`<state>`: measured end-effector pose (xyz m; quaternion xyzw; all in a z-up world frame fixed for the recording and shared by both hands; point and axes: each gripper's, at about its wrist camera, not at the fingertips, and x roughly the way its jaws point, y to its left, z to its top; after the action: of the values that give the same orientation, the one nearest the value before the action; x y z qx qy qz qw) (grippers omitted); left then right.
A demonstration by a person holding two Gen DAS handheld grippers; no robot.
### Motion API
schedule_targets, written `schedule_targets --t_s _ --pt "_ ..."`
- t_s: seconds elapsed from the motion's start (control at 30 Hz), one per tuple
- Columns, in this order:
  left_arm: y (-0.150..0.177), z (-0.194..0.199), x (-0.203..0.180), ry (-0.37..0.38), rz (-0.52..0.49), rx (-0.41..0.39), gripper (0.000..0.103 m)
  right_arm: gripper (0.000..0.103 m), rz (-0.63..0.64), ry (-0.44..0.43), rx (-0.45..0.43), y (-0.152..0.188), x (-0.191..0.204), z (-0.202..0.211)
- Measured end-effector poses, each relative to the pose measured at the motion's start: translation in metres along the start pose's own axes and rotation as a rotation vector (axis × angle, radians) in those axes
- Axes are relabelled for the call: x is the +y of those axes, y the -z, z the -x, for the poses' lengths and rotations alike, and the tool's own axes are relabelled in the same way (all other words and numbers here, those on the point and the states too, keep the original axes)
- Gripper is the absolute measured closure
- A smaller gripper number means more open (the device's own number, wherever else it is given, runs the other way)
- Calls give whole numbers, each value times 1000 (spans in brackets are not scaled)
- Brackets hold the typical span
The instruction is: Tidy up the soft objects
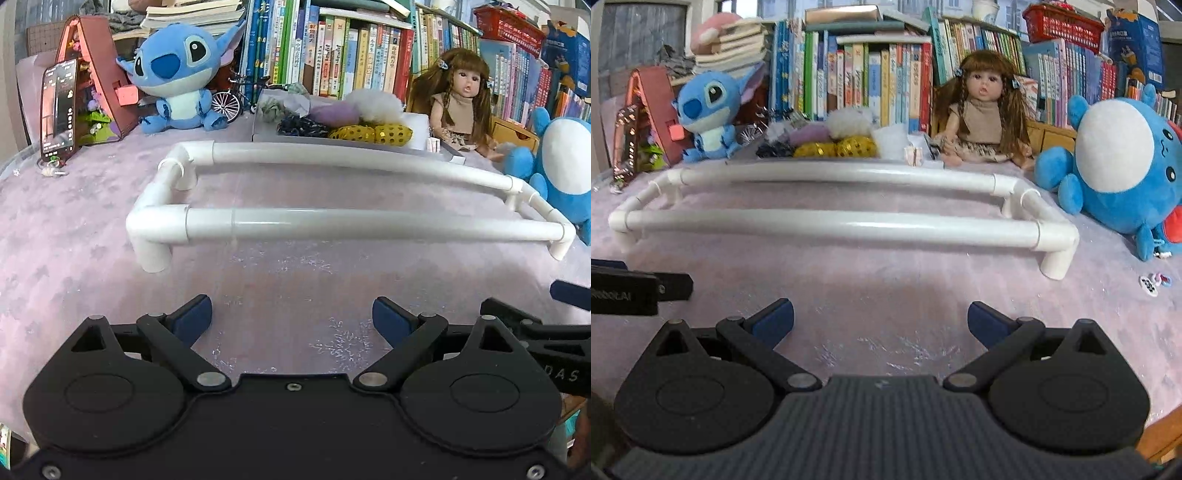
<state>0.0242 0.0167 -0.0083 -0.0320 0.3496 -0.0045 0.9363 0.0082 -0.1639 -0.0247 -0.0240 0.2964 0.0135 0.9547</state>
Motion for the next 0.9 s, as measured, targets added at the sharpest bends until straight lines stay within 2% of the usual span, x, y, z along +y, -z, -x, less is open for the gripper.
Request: schedule_targets --t_s 0.23,0.9 --pt "-4 -5 0 6 7 19 1 0 -15 3 21 2 -1 -4" --pt "-2 -10 -10 -55 -22 18 0 0 -21 -5 34 1 -2 -8"
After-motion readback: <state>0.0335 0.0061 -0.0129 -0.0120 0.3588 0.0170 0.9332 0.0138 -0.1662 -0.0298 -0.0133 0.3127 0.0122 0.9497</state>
